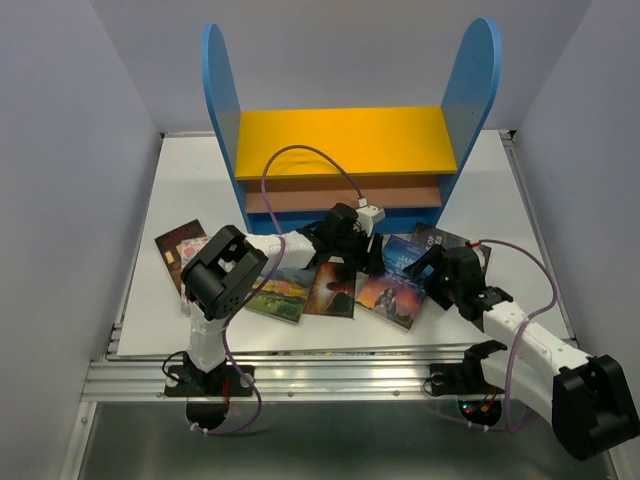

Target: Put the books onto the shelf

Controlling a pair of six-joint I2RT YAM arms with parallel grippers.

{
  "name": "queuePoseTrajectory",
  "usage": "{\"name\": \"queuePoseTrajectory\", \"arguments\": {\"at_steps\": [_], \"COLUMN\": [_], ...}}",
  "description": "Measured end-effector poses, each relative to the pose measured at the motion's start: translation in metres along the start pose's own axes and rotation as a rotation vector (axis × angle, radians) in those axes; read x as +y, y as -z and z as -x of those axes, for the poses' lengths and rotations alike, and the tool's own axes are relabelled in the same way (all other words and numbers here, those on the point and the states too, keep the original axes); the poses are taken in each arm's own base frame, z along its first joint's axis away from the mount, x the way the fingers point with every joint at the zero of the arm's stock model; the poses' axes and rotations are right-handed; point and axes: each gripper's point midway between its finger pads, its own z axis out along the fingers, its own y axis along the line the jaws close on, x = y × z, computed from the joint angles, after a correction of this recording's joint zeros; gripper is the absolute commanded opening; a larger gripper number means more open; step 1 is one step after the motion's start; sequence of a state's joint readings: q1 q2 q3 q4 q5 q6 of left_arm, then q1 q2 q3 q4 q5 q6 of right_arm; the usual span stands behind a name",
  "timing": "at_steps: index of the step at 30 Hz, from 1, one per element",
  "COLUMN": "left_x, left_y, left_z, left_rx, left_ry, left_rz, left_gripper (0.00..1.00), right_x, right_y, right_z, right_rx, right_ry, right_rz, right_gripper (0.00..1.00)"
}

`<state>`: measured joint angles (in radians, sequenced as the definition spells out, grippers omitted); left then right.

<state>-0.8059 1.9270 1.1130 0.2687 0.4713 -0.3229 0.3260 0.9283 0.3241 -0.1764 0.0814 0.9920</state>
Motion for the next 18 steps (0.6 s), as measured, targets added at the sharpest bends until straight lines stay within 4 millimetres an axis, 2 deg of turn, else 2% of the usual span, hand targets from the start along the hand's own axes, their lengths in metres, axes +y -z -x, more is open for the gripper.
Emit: {"name": "queuePoseTrajectory", "arguments": {"at_steps": [6,8,10,13,15,16,17,18], "left_x": [0.001,0.001,0.001,0.002,0.004,0.005,0.006,0.007], "left_y": [-0.005,-0.005,-0.005,-0.005,-0.005,-0.004,-0.004,-0.003], "left_z": [-0.008,-0.008,-0.007,-0.007,-0.007,-0.008,-0.008,-0.008], "left_rx": [0.021,0.021,0.020,0.019,0.020,0.022,0.024,0.024], "left_ry": [0.008,0.012,0.015,0.023,0.026,0.028,0.032,0.035], "left_rz": [0.002,0.001,0.005,0.008,0.017,0.021,0.025,0.024], "left_gripper": [0.50,0.45,0.43,0.42,0.42,0.42,0.42,0.42], "right_x": [0.005,0.007,0.007,0.003,0.006,0.010,0.014,0.018], "right_y": [-0.006,-0.008,-0.009,-0.008,-0.005,-0.002,0.002,0.004], "right_z": [0.003,0.004,0.003,0.001,0.003,0.004,0.005,0.006], "right_rx": [-0.016,-0.022,-0.021,-0.021,-0.031,-0.036,-0.042,-0.047], "right_ry": [-0.006,-0.010,-0.008,-0.003,0.001,0.006,0.012,0.018], "right_rz": [0.034,0.053,0.063,0.070,0.091,0.115,0.142,0.164], "right_gripper": [0.99,0.89,0.67,0.43,0.32,0.13,0.01,0.01]}}
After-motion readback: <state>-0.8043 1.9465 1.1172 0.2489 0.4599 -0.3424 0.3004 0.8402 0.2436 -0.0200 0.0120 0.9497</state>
